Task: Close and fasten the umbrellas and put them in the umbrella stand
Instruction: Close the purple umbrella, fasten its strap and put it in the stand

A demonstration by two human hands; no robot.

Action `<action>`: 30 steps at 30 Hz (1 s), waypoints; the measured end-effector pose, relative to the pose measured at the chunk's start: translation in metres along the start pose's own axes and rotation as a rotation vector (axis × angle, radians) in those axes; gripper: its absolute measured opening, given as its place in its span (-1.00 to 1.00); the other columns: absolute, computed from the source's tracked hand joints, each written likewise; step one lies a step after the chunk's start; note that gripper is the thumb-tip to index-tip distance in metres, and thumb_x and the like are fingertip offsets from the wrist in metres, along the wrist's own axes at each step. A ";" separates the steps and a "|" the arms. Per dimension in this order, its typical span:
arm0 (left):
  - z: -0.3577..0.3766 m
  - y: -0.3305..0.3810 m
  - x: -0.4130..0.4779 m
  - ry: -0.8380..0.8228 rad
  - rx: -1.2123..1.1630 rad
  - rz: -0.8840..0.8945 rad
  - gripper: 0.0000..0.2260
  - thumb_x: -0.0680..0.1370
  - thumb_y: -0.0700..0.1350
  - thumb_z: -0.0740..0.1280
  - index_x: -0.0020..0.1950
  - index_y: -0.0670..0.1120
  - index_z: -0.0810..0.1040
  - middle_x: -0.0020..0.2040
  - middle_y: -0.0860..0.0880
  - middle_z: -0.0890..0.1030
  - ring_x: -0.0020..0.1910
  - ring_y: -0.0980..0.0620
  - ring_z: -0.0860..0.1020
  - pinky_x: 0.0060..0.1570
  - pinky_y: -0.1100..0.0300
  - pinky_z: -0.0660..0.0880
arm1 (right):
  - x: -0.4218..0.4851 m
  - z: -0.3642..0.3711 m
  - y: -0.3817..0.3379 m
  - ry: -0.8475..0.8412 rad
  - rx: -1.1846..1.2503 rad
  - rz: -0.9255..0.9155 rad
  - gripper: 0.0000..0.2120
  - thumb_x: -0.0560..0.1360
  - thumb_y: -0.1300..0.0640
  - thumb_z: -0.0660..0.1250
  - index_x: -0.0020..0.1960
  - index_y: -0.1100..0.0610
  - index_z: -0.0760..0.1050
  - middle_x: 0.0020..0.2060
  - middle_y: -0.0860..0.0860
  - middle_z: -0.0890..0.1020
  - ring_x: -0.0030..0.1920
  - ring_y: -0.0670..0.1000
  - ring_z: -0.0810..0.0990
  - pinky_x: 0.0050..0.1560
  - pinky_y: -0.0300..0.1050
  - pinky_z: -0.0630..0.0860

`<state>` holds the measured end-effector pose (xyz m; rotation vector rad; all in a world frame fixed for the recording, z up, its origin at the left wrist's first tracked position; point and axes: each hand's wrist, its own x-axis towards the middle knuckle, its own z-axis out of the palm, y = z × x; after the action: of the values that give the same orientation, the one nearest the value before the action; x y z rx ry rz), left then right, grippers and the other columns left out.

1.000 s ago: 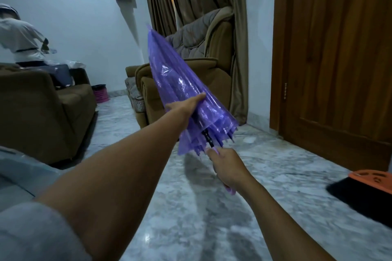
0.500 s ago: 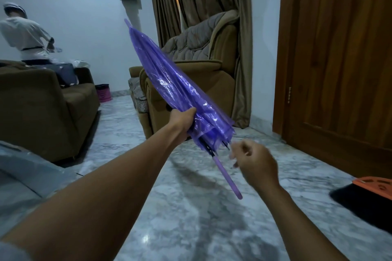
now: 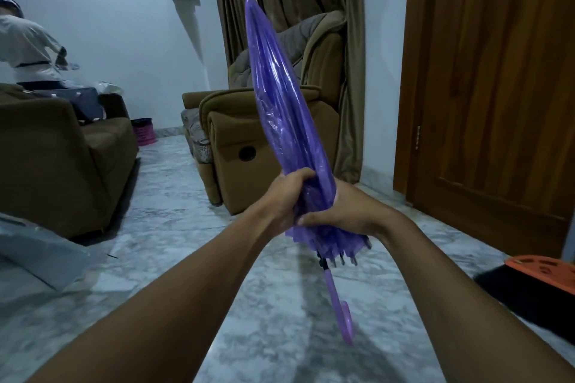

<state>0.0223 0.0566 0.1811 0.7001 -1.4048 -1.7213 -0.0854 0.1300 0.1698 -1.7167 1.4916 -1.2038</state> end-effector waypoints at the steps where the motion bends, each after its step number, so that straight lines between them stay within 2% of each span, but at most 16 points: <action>1: 0.002 0.005 0.000 -0.017 -0.002 -0.047 -0.76 0.54 -0.23 0.25 0.17 -0.23 0.57 0.06 -0.23 0.67 -0.01 -0.14 0.67 -0.18 0.10 0.63 | 0.001 -0.003 -0.003 0.013 -0.030 0.012 -0.39 0.31 0.17 0.60 0.27 -0.08 0.46 0.03 -0.15 0.67 0.00 -0.24 0.65 -0.02 -0.33 0.56; 3: 0.009 0.016 0.004 -0.067 0.010 -0.092 -0.78 0.54 -0.20 0.24 0.10 -0.22 0.60 0.01 -0.21 0.68 -0.04 -0.11 0.67 -0.12 0.09 0.62 | 0.005 -0.012 -0.011 0.039 -0.073 0.032 -0.47 0.32 0.24 0.56 0.20 -0.07 0.49 -0.04 -0.12 0.68 -0.07 -0.20 0.67 -0.08 -0.29 0.60; 6: 0.028 0.048 0.008 -0.111 0.151 -0.085 -0.84 0.55 -0.12 0.22 -0.11 -0.09 0.59 -0.27 -0.03 0.67 -0.33 0.07 0.62 -0.31 0.25 0.52 | 0.014 -0.042 -0.032 0.112 -0.196 0.075 -0.52 0.34 0.29 0.47 0.19 -0.02 0.49 -0.04 -0.05 0.68 -0.06 -0.08 0.68 0.03 -0.06 0.63; 7: 0.034 0.064 0.007 -0.114 0.270 -0.073 -0.83 0.56 -0.05 0.22 -0.15 -0.04 0.56 -0.32 0.04 0.64 -0.35 0.09 0.57 -0.32 0.24 0.46 | 0.017 -0.057 -0.044 0.133 -0.247 0.108 -0.51 0.35 0.28 0.47 0.22 -0.01 0.47 -0.02 -0.02 0.67 -0.06 -0.05 0.66 0.02 -0.04 0.63; 10: 0.043 0.121 0.007 -0.155 0.764 0.051 -0.75 0.58 0.18 0.19 -0.09 0.06 0.54 -0.24 0.14 0.57 -0.23 0.06 0.54 -0.30 0.23 0.36 | 0.025 -0.112 -0.092 0.120 -0.434 0.219 -0.53 0.36 0.19 0.47 0.22 -0.05 0.46 -0.04 -0.01 0.65 -0.09 0.00 0.64 -0.07 -0.01 0.61; 12: 0.042 0.161 0.008 0.006 1.086 0.333 -0.57 0.50 0.35 0.20 -0.21 0.02 0.59 -0.31 0.12 0.61 -0.23 0.07 0.61 -0.33 0.19 0.43 | 0.033 -0.149 -0.136 0.084 -0.554 0.266 -0.56 0.34 0.13 0.47 0.18 -0.07 0.47 -0.05 -0.01 0.64 -0.09 0.03 0.64 -0.07 0.03 0.62; 14: 0.046 0.208 0.005 0.180 1.443 0.795 -0.49 0.46 0.39 0.21 -0.25 -0.03 0.63 -0.29 0.05 0.63 -0.25 0.03 0.59 -0.26 0.12 0.44 | 0.042 -0.184 -0.189 0.062 -0.669 0.298 -0.56 0.32 0.12 0.47 0.16 -0.07 0.47 -0.02 -0.01 0.63 -0.05 0.06 0.63 -0.08 -0.01 0.60; 16: 0.061 0.262 -0.006 0.118 1.544 1.235 -0.59 0.44 0.30 0.33 -0.09 -0.05 0.62 -0.13 -0.06 0.61 -0.12 -0.09 0.55 -0.14 0.06 0.43 | 0.050 -0.215 -0.249 0.037 -0.762 0.311 -0.54 0.32 0.11 0.48 0.17 -0.08 0.45 0.01 -0.02 0.62 -0.01 0.07 0.61 -0.09 -0.04 0.56; 17: 0.072 0.289 -0.014 0.042 1.580 1.311 -0.57 0.38 0.25 0.43 0.03 -0.05 0.58 -0.02 -0.12 0.61 -0.02 -0.14 0.54 -0.04 0.01 0.45 | 0.052 -0.228 -0.281 0.023 -0.798 0.315 -0.53 0.32 0.10 0.48 0.19 -0.09 0.44 0.03 -0.02 0.62 0.00 0.06 0.60 -0.06 -0.02 0.56; 18: 0.086 0.319 -0.021 -0.021 1.642 1.291 -0.43 0.29 0.23 0.50 0.17 -0.04 0.51 0.12 -0.18 0.58 0.12 -0.19 0.53 0.08 -0.05 0.47 | 0.054 -0.239 -0.314 0.004 -0.837 0.308 -0.53 0.32 0.07 0.48 0.18 -0.10 0.44 0.05 -0.02 0.62 0.02 0.06 0.59 -0.01 0.00 0.56; 20: 0.116 0.377 -0.031 -0.054 1.782 1.109 -0.09 0.16 0.24 0.57 0.40 -0.02 0.32 0.38 -0.24 0.43 0.36 -0.28 0.42 0.31 -0.18 0.40 | 0.056 -0.260 -0.381 -0.029 -0.906 0.281 -0.58 0.33 0.03 0.49 0.12 -0.13 0.43 0.05 -0.04 0.62 0.03 0.05 0.56 0.01 0.01 0.53; 22: 0.142 0.422 -0.044 -0.038 1.833 0.954 0.00 0.14 0.16 0.60 0.47 -0.04 0.21 0.45 -0.24 0.37 0.42 -0.29 0.36 0.38 -0.23 0.29 | 0.056 -0.275 -0.442 -0.076 -0.957 0.257 -0.58 0.34 0.03 0.49 0.13 -0.12 0.44 0.03 -0.05 0.62 0.03 0.05 0.55 -0.02 -0.01 0.51; 24: 0.162 0.469 -0.056 0.042 1.729 0.931 -0.15 0.23 -0.01 0.59 0.41 -0.07 0.24 0.36 -0.21 0.48 0.35 -0.26 0.45 0.34 -0.22 0.33 | 0.054 -0.291 -0.503 -0.108 -0.976 0.246 -0.54 0.33 0.06 0.51 0.17 -0.14 0.44 0.00 -0.07 0.61 0.00 0.03 0.51 -0.05 -0.04 0.47; 26: 0.178 0.517 -0.070 0.122 1.614 0.909 -0.33 0.30 -0.15 0.53 0.33 -0.12 0.31 0.13 -0.17 0.61 0.09 -0.20 0.59 0.13 -0.13 0.50 | 0.051 -0.308 -0.562 -0.119 -0.995 0.215 -0.48 0.31 0.06 0.52 0.21 -0.15 0.43 0.04 -0.08 0.61 0.01 0.02 0.51 -0.03 -0.05 0.46; 28: 0.190 0.557 -0.078 0.122 1.570 0.901 -0.44 0.31 -0.23 0.49 0.29 -0.19 0.42 -0.03 -0.17 0.65 -0.13 -0.18 0.61 -0.10 -0.04 0.52 | 0.050 -0.323 -0.605 -0.088 -1.026 0.188 -0.43 0.31 0.05 0.53 0.25 -0.12 0.41 0.11 -0.06 0.61 0.10 0.05 0.53 0.05 -0.02 0.49; 30: 0.200 0.591 -0.081 0.036 1.596 0.840 -0.56 0.41 -0.21 0.38 0.28 -0.18 0.45 0.00 -0.16 0.63 -0.09 -0.20 0.58 -0.12 -0.01 0.40 | 0.049 -0.332 -0.634 -0.047 -1.107 0.166 -0.40 0.31 0.04 0.52 0.29 -0.12 0.39 0.13 -0.03 0.63 0.18 0.08 0.52 0.27 0.06 0.39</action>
<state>0.0399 0.1877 0.7965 0.6704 -2.4020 0.2963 -0.0883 0.2715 0.8732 -2.1308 2.4399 -0.1682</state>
